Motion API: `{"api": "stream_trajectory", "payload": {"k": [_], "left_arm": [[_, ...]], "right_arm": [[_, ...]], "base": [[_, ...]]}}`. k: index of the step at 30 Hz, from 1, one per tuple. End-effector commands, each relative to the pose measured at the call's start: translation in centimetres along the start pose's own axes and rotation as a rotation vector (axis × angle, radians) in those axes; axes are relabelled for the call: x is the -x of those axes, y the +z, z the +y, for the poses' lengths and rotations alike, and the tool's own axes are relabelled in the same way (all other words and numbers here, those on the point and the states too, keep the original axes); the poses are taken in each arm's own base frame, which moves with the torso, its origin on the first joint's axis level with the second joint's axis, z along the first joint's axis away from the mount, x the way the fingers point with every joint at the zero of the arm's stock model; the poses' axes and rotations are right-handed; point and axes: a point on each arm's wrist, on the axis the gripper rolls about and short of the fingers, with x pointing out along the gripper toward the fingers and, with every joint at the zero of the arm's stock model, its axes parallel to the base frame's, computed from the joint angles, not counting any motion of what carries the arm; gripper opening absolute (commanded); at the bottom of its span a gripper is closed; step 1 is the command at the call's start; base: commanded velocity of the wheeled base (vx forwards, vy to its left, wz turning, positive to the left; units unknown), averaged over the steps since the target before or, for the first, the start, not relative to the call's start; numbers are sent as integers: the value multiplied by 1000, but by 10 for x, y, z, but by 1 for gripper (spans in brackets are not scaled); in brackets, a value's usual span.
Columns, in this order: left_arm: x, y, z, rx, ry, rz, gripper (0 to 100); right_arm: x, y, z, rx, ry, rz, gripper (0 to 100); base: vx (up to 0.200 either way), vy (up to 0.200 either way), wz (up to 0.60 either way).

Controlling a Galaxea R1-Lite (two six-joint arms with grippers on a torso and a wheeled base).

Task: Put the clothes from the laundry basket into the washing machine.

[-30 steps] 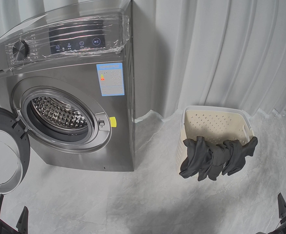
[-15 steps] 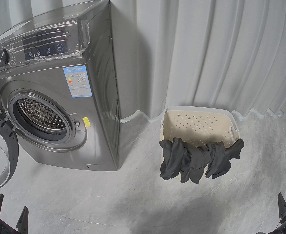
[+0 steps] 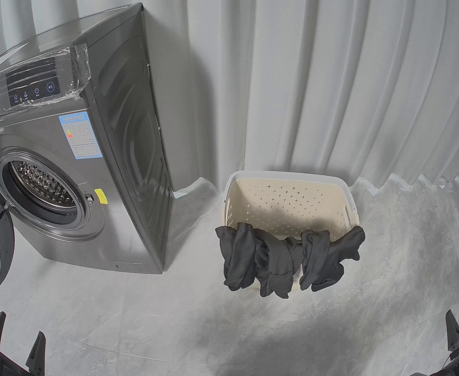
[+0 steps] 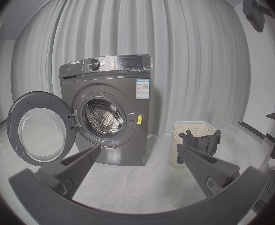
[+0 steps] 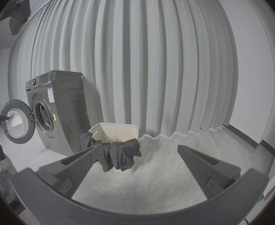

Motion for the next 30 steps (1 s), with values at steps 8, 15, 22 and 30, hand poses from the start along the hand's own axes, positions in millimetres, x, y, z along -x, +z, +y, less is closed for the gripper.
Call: {"api": "stream_trajectory", "payload": {"k": [8, 15, 22, 30], "left_arm": [[0, -5, 0, -1, 1, 4, 100], [0, -5, 0, -1, 1, 3, 100], [0, -4, 0, 0, 0, 3, 100], [0, -4, 0, -1, 0, 3, 100]], "right_arm": [[0, -5, 0, 1, 0, 1, 100], [0, -5, 0, -1, -1, 2, 100], [0, -5, 0, -7, -3, 4, 100], [19, 60, 1, -56, 94, -220, 100]], "base": [[0, -150, 0], [0, 0, 0], [29, 0, 0], [125, 0, 0]]}}
